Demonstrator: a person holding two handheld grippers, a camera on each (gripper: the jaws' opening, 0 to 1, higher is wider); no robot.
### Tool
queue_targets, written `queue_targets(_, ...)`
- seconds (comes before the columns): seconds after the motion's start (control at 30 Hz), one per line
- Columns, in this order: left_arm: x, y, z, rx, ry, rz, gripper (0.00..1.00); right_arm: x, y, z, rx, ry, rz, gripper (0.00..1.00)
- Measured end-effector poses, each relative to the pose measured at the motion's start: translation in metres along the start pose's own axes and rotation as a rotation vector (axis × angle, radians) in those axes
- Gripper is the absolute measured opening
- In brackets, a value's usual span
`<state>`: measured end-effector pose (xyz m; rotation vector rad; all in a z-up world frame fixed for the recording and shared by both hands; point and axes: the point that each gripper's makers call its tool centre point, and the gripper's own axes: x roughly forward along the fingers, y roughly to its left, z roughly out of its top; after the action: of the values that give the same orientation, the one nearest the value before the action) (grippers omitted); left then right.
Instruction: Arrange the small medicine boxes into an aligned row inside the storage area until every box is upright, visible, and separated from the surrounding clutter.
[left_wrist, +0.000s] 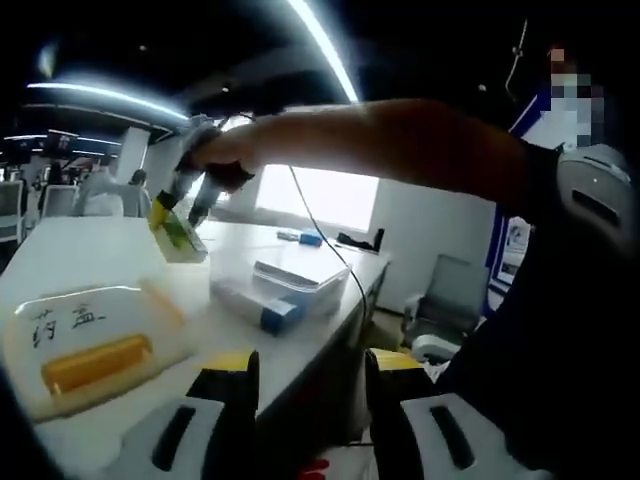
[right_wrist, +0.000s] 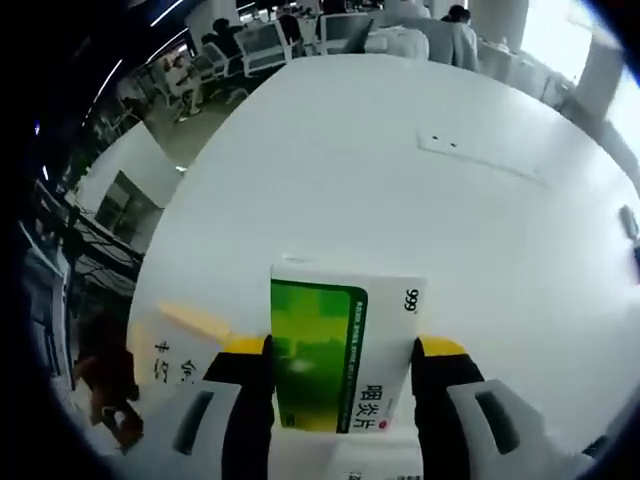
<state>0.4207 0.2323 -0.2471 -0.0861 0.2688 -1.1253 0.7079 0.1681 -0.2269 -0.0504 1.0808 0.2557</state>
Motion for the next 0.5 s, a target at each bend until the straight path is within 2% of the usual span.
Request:
queue_targets(0.13, 0.004, -0.003, 0.001, 0.0, 0.001, -0.009, 0.42, -0.014, -0.006, 0.016, -0.003, -0.034, 0.005, 0.53)
queue_targets(0.2, 0.005, -0.003, 0.001, 0.001, 0.007, -0.011, 0.42, -0.025, -0.009, 0.015, 0.005, -0.054, 0.011, 0.53)
queue_targets(0.33, 0.007, -0.007, 0.002, -0.003, 0.005, -0.018, 0.42, -0.031, -0.017, 0.01, 0.012, -0.047, 0.007, 0.53)
queue_targets(0.5, 0.009, -0.01, 0.003, 0.0, 0.007, -0.019, 0.42, -0.047, -0.019, 0.014, 0.016, -0.058, 0.012, 0.53)
